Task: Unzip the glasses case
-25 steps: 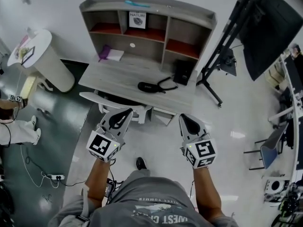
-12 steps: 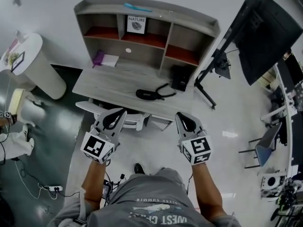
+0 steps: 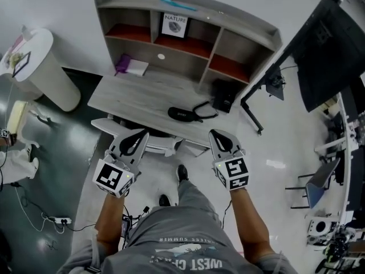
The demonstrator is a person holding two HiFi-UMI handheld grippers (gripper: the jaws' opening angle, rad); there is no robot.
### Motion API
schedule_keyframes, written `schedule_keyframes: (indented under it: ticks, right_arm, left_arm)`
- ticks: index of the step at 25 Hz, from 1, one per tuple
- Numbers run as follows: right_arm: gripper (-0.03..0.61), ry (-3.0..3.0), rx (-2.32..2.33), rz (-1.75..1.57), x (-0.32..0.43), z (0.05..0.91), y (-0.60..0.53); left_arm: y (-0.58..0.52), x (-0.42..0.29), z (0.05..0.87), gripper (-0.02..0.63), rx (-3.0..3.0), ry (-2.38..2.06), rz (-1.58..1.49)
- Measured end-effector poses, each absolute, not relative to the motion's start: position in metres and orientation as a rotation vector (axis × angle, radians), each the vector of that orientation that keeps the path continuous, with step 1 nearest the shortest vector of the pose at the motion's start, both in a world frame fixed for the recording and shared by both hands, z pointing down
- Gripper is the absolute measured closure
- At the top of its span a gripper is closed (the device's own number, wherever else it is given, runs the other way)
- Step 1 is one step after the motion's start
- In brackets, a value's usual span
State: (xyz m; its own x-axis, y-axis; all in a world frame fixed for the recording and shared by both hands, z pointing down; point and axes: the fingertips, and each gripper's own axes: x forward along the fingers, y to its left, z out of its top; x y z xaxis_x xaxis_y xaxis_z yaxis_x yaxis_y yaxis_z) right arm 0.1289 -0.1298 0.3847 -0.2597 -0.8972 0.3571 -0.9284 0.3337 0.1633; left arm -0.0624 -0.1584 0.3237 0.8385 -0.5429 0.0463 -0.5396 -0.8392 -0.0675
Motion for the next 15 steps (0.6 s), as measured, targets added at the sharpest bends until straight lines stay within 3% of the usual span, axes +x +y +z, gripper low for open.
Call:
schedule_keyframes:
  ticks: [15]
  right_arm:
    - [0.566,-2.140,1.256,-0.071,0.152,0.510,-0.249]
  left_arm:
    - [-0.228,-0.050,0.376,0.614,-2.999,1.105,-0.238]
